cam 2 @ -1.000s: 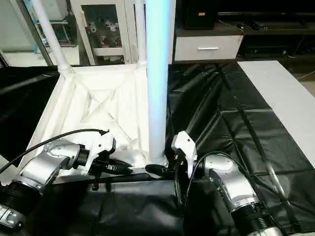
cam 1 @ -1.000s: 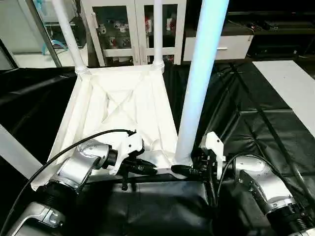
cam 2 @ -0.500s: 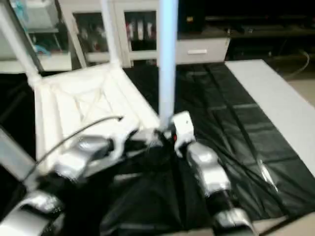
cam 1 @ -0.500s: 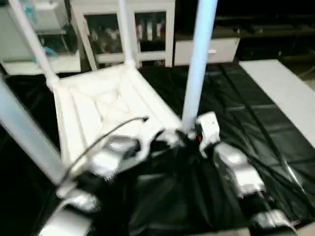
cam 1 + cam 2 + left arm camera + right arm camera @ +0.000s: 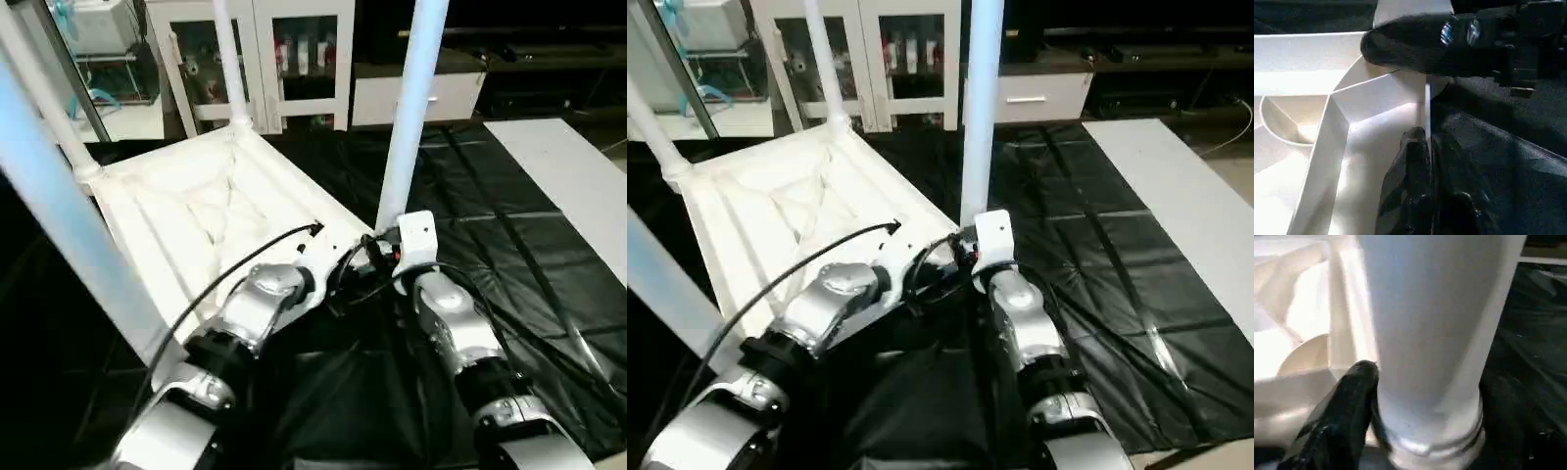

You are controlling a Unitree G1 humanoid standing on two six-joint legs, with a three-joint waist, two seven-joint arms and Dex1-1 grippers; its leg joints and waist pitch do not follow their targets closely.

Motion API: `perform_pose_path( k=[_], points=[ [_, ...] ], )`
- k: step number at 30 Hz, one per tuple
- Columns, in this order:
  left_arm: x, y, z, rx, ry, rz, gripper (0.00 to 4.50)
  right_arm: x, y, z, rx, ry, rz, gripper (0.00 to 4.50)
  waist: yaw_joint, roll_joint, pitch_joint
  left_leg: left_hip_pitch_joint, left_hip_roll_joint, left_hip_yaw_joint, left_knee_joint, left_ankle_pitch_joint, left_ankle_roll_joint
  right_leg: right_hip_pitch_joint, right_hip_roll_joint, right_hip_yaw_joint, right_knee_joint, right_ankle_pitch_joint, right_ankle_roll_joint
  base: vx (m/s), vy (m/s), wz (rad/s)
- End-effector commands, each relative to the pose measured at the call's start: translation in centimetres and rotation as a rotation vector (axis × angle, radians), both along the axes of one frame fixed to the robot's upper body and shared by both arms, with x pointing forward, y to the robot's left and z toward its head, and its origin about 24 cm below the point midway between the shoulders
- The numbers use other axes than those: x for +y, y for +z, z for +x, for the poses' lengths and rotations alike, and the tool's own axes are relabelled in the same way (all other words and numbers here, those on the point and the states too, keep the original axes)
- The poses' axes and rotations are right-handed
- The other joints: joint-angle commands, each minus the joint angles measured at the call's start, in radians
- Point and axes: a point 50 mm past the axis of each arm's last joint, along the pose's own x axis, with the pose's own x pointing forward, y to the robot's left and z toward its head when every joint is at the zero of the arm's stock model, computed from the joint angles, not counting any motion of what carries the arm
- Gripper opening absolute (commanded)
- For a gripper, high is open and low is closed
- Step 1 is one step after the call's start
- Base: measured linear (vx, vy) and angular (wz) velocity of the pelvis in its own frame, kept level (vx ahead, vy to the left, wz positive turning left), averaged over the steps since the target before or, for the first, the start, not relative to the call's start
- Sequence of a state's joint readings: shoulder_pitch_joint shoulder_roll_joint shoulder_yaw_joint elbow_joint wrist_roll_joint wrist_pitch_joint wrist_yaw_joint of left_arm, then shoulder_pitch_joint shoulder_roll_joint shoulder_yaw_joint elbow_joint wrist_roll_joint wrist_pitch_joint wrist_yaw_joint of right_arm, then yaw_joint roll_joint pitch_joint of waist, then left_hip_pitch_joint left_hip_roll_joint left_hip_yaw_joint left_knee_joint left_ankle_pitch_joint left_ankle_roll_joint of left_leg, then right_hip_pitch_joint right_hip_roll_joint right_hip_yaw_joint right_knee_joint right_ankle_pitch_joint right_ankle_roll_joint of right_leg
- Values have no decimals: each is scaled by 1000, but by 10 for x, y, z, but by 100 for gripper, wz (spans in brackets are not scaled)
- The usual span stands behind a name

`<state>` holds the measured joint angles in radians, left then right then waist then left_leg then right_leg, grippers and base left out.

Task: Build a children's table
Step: Rotate leg to tighten

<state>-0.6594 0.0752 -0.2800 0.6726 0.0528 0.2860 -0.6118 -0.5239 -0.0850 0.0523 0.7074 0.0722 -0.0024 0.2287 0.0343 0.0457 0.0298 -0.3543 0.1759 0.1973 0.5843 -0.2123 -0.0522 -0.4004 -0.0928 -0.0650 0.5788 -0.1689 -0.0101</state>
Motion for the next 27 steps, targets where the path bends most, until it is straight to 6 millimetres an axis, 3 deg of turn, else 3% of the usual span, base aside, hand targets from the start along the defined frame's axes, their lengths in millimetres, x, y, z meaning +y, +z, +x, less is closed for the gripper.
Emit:
perform_pose_path(
  k=[1,2,4,7,10,11,16,18,21,27],
  points=[
    [22,-20,-6,71,32,58,0,5,5,-2,-32,56,16,358,4,-19,-45,-7,45,-24,-73,-194,87,43,-60,37,-76,-312,-182,0,0,0],
    [25,-21,-8,82,-1,64,0,-1,7,-2,-46,80,9,370,3,-10,-44,-5,46,-26,-75,-208,75,44,-61,36,-79,-347,-175,0,0,0],
    [28,-21,-12,103,-38,61,0,-8,8,-3,-49,125,9,384,1,-14,-46,-4,48,-26,-74,-209,73,44,-59,36,-78,-331,-181,0,0,0],
    [31,-18,-21,126,-170,32,0,-17,14,-10,-71,264,-7,391,5,-6,-47,-1,51,-24,-73,-201,83,45,-56,36,-71,-252,-211,0,0,0],
    [37,-15,-33,146,-332,14,0,-23,14,-26,-65,461,-19,391,7,-6,-49,-4,53,-25,-71,-180,100,48,-56,37,-60,-180,-235,0,0,0],
    [45,-14,-41,174,-419,11,0,-27,12,-43,-39,610,-31,391,13,-7,-48,1,56,-23,-70,-182,112,46,-54,38,-57,-152,-250,0,0,0],
    [54,-8,-54,222,-554,-27,0,-29,9,-64,16,781,-28,391,28,-6,-50,0,61,-20,-68,-143,121,49,-53,38,-43,-85,-272,0,0,0],
    [56,-7,-58,240,-582,-32,0,-29,10,-68,24,814,-22,391,27,-8,-46,0,61,-19,-70,-164,113,47,-56,39,-46,-121,-272,0,0,0],
    [63,-6,-63,268,-618,-21,0,-26,10,-77,46,890,-18,391,31,-8,-42,2,62,-20,-76,-208,89,45,-58,42,-55,-213,-244,0,0,0],
    [65,-6,-65,273,-627,-22,0,-21,11,-73,36,873,-2,391,30,-7,-44,4,58,-22,-77,-205,59,43,-58,44,-56,-216,-232,0,0,0]
  ],
)
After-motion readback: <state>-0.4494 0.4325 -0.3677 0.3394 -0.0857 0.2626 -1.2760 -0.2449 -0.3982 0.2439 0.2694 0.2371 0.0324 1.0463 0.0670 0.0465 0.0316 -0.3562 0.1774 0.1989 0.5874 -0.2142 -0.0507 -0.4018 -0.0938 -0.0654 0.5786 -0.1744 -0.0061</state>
